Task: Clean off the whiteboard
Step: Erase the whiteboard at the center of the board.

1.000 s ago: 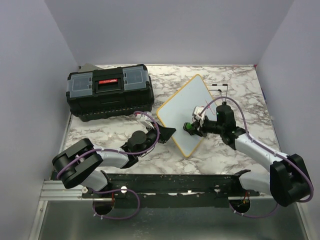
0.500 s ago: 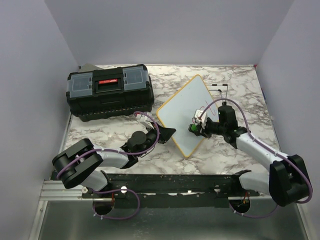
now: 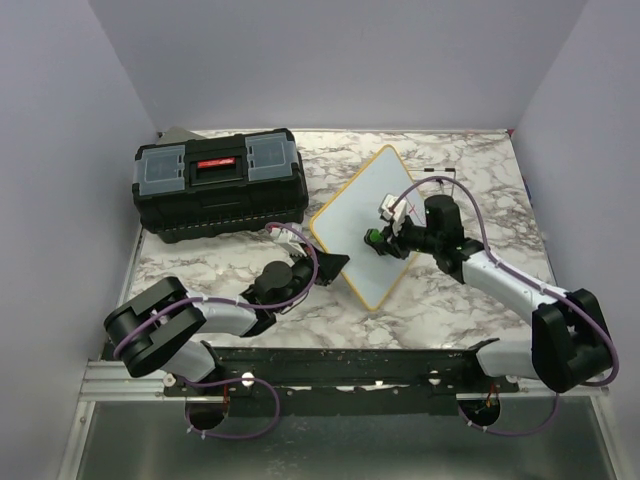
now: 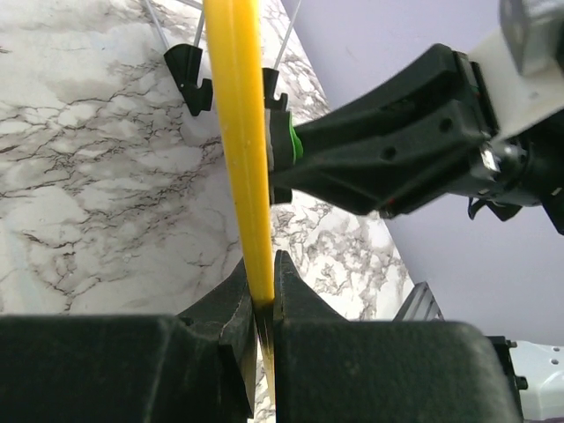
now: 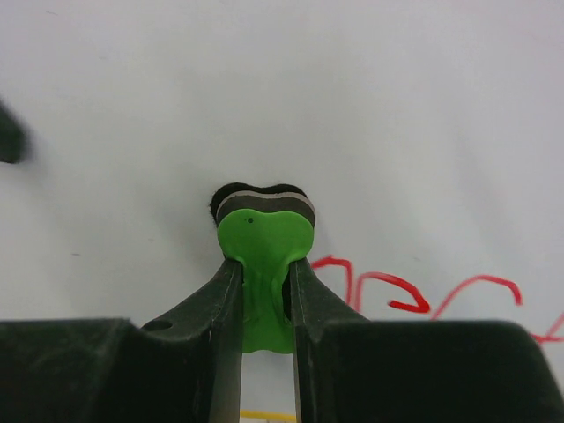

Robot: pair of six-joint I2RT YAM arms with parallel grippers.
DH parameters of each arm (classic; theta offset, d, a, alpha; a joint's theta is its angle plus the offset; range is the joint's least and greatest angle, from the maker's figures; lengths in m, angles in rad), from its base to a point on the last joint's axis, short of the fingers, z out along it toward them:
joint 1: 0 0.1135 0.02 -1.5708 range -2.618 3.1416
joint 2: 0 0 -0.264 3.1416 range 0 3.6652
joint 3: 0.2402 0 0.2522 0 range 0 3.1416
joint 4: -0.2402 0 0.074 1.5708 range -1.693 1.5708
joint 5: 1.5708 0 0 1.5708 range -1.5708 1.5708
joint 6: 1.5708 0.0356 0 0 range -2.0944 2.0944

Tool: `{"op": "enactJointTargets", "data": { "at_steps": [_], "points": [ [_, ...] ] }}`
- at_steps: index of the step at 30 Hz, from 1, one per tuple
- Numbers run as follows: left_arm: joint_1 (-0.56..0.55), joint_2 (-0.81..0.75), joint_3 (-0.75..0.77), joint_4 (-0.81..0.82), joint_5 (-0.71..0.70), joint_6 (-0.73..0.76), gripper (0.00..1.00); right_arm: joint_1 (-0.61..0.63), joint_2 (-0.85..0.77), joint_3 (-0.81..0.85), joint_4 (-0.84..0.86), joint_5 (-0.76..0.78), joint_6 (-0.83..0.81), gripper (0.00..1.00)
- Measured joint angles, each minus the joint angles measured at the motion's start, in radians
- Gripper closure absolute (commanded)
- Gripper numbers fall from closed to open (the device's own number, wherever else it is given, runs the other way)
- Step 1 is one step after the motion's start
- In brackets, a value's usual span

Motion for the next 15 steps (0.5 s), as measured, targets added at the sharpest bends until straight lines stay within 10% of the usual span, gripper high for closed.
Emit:
{"op": "enactJointTargets", "data": {
  "at_steps": [15],
  "points": [
    [-0.002,0.001,0.0,0.01,0.013,0.0,1.0,-0.021,-0.15,-0.208,-0.071,-0.085,-0.264,0.99]
  ]
}}
